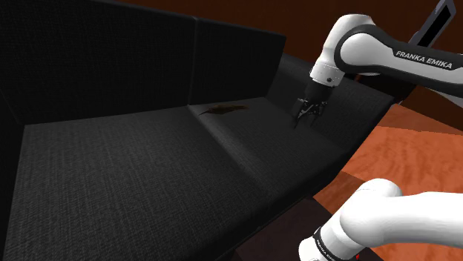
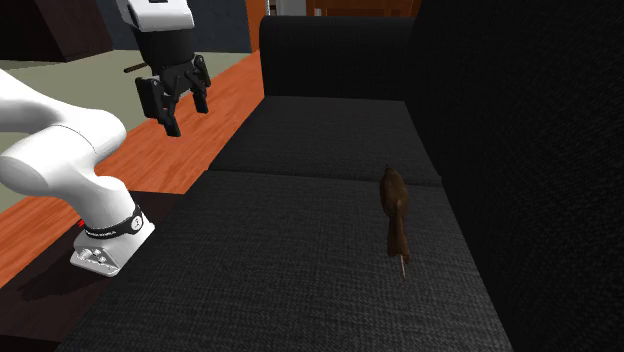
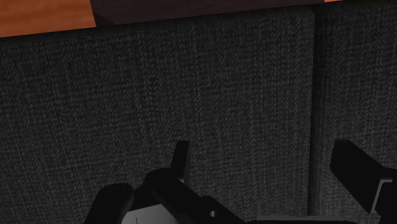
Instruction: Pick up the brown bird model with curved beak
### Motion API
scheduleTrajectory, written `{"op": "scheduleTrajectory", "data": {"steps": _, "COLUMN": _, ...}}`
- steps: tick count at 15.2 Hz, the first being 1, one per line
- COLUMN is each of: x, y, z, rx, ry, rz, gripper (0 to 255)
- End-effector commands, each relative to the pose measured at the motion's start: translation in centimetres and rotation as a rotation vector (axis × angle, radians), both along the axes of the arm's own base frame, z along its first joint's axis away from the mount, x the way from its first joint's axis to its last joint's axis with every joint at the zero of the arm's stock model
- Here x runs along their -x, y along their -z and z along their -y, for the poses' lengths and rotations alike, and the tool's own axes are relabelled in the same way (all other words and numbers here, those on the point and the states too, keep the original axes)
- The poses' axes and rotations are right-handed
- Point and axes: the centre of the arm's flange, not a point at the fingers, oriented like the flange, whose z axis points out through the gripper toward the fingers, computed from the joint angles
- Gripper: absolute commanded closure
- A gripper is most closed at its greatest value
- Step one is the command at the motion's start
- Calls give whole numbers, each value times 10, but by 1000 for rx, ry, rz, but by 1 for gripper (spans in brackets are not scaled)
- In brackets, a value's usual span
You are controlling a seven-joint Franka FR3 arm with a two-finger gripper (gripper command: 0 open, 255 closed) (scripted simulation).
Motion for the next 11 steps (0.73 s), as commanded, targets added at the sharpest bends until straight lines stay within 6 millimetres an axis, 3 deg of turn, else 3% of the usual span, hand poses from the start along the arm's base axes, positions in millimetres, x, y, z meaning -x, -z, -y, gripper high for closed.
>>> {"op": "scheduleTrajectory", "data": {"steps": 1, "x": 0, "y": 0, "z": 0, "rx": 0, "ry": 0, "rz": 0, "gripper": 0}}
{"op": "scheduleTrajectory", "data": {"steps": 11, "x": -117, "y": 28, "z": -54, "rx": 9, "ry": 386, "rz": -30, "gripper": 0}}
